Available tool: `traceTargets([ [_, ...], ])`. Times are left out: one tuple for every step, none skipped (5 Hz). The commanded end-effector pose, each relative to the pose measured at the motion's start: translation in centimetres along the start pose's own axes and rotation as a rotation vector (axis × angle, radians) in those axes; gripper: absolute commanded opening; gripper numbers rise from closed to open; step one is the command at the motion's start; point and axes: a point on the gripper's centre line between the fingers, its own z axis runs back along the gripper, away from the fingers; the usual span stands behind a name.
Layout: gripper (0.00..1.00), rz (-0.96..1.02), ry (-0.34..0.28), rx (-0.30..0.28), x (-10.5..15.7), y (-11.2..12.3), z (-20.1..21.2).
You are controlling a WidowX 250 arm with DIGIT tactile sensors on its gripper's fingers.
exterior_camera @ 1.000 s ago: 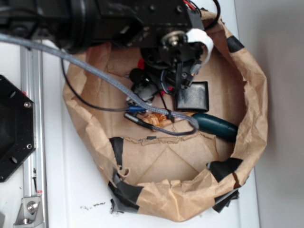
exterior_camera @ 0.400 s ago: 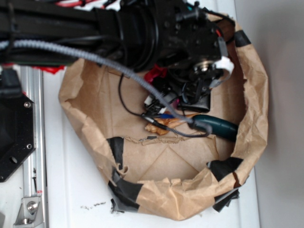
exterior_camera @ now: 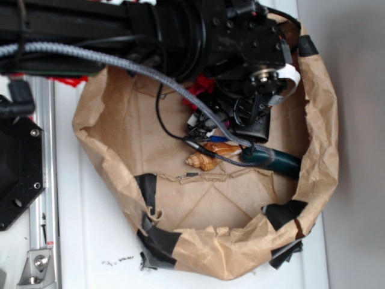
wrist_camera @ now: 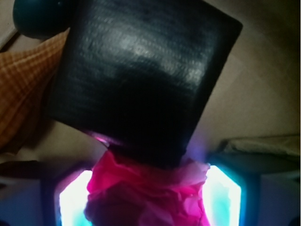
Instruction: Grab the red paper.
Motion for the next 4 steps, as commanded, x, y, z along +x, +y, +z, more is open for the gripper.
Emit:
traceTargets([
  [0.00, -0.018, -0.003, -0.023, -0.7, -0.3, 1.3],
  [0.00, -0.006, -0.069, -0.001, 0.1, -2.6, 6.4],
  [0.00, -0.017, -0.175, -0.087, 1.4, -4.8, 11.6],
  [0.00, 0.002, -0.129, 0.014, 2.8, -5.5, 14.9],
])
